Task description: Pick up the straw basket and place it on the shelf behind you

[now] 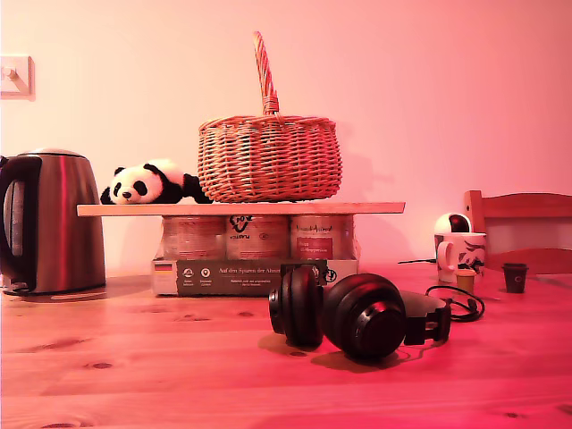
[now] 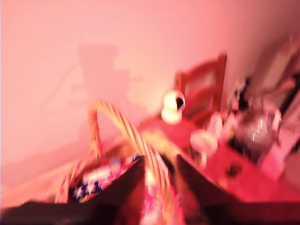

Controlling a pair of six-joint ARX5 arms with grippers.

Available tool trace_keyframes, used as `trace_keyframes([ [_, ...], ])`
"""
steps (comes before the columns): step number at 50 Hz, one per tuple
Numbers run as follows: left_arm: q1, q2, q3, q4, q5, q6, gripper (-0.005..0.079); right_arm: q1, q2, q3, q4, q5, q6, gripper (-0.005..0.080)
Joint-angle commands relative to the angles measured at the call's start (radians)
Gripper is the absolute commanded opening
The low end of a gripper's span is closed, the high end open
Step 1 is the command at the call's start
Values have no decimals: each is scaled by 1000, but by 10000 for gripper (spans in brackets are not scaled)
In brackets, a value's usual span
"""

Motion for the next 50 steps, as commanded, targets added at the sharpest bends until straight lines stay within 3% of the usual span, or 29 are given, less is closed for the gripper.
trace_keyframes([
  [1, -10, -14, 25, -34, -1, 44, -22, 4, -6, 16, 9, -4, 0, -10],
  [16, -8, -14, 75, -239, -88, 73, -22, 4, -6, 16, 20, 2, 0, -10],
  [29, -8, -14, 75, -259, -84, 103, -22, 4, -6, 16, 47, 2, 0, -10],
  [36, -9, -17, 74, -335, -133, 101, -22, 4, -6, 16, 48, 3, 0, -10],
  [44, -9, -21, 71, -337, -225, 82, -22, 4, -6, 16, 51, 3, -1, -10],
  [50, -9, -40, 66, -338, -243, 82, -22, 4, -6, 16, 51, 4, -7, -10],
])
